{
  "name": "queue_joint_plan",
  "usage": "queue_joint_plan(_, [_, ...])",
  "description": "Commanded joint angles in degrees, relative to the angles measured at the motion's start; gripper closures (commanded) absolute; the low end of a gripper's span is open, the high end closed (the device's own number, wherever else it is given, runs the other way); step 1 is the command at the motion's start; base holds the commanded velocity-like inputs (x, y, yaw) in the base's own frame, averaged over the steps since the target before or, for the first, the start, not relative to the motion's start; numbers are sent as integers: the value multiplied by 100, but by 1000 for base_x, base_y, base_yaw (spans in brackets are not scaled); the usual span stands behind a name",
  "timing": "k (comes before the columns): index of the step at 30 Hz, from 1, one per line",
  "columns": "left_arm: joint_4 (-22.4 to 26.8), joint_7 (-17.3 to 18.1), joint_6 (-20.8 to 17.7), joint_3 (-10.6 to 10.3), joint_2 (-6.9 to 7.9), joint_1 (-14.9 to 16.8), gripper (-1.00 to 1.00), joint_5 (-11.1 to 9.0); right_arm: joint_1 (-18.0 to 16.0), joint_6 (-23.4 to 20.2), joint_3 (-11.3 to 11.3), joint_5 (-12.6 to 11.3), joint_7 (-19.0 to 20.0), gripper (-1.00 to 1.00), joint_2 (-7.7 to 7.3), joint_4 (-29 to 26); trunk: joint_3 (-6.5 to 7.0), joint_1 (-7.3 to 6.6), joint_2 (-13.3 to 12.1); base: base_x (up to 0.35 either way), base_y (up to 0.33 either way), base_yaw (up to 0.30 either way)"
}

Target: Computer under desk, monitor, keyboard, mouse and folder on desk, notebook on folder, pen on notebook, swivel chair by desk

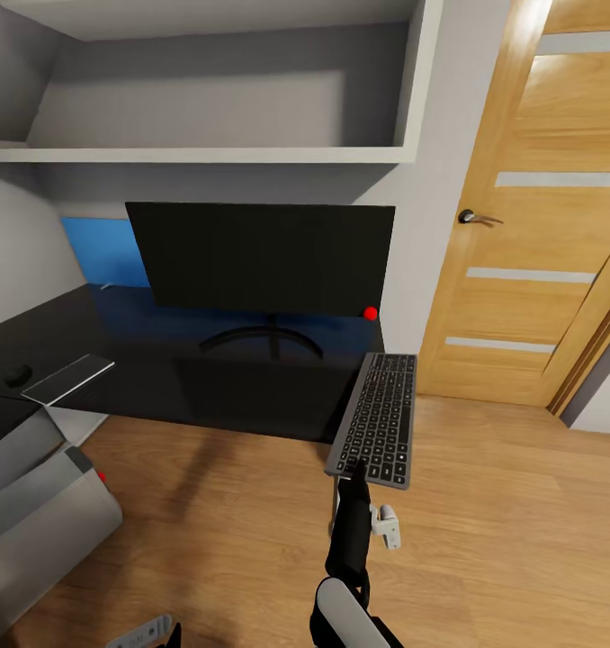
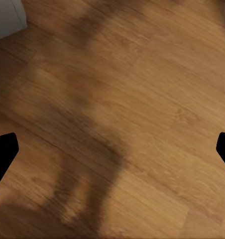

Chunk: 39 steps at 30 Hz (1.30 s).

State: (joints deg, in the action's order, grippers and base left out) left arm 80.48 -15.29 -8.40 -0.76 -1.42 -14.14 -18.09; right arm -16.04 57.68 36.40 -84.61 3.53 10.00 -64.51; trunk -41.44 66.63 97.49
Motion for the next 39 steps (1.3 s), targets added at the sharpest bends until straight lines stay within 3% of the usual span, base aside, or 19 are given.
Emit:
queue_joint_plan(1, [12, -35, -21, -6, 1, -1, -100, -45, -4, 24, 13, -250, 32, 100, 0, 5, -4, 0, 2, 0, 0, 0])
queue_joint_plan(39, [3, -17, -6, -20, 9, -1, -100, -35, -4, 73, -5, -249, 28, 100, 0, 9, -4, 0, 2, 27, 11, 0])
